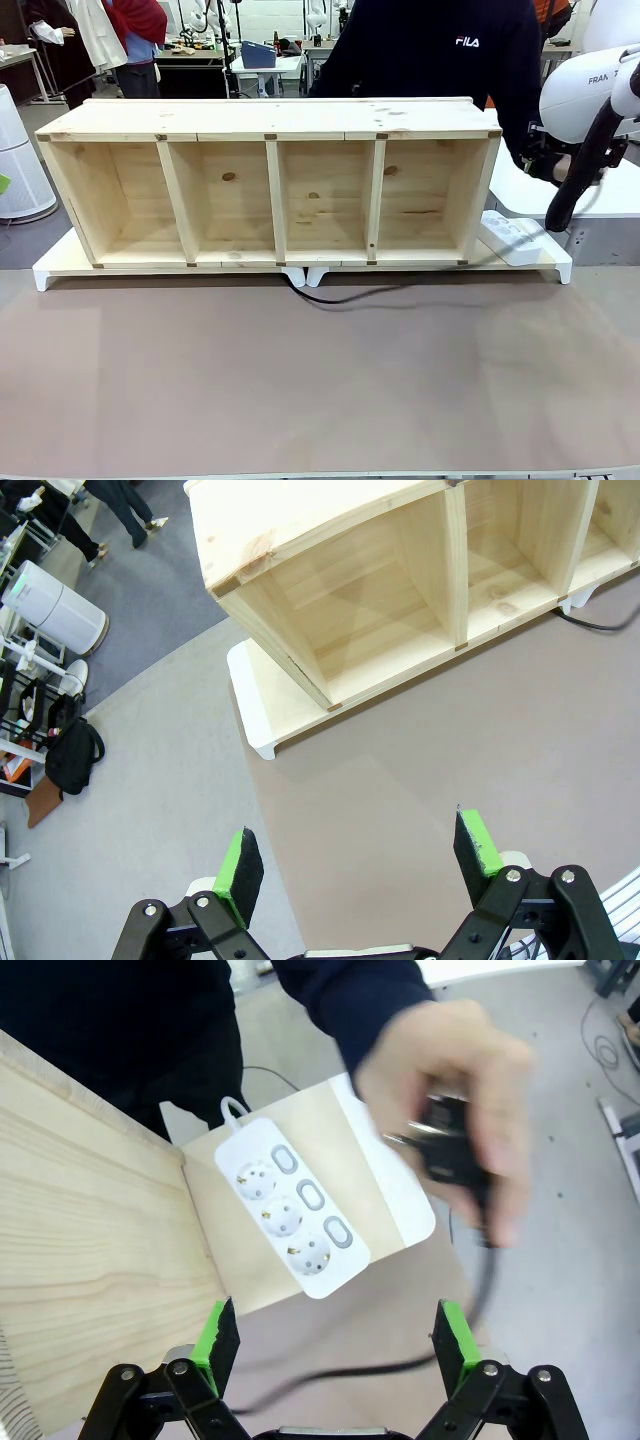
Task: Perform cable management.
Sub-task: Release the Power Cable when the human grasps it.
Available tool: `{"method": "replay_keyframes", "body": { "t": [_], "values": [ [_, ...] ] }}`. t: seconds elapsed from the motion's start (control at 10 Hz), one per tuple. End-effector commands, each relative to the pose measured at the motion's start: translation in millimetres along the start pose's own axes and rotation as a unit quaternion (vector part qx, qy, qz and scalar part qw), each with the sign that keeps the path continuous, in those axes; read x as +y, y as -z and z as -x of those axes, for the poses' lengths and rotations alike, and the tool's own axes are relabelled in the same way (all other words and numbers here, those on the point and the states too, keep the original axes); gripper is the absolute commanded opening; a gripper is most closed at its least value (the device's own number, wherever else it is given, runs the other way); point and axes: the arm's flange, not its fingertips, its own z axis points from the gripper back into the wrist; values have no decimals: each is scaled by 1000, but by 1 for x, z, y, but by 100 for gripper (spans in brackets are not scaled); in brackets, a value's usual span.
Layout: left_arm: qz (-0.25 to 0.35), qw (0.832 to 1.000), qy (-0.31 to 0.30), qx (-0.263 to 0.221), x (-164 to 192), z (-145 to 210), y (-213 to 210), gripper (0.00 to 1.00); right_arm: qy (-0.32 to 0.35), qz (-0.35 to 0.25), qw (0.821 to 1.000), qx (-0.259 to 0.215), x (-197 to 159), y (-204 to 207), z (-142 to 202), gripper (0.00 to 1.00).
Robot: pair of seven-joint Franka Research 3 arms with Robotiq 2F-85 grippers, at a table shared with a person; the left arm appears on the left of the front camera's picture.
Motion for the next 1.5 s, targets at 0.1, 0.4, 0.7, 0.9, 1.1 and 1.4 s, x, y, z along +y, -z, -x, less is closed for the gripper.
{"method": "replay_keyframes", "body": {
  "t": [0.1, 0.4, 0.7, 0.9, 1.1, 1.4],
  "values": [
    [-1, 1000, -3, -1, 0, 0, 0, 100, 3, 1, 1000, 2, 0, 0, 0, 100],
    [-1, 1000, -3, -1, 0, 0, 0, 100, 3, 1, 1000, 2, 0, 0, 0, 100],
    [-1, 1000, -3, -1, 0, 0, 0, 100, 3, 1, 1000, 2, 0, 0, 0, 100],
    [-1, 1000, -3, -1, 0, 0, 0, 100, 3, 1, 1000, 2, 0, 0, 0, 100],
    [-1, 1000, -3, -1, 0, 0, 0, 100, 3, 1, 1000, 2, 0, 0, 0, 100],
    [-1, 1000, -3, -1, 0, 0, 0, 100, 3, 1, 1000, 2, 0, 0, 0, 100]
  ]
}}
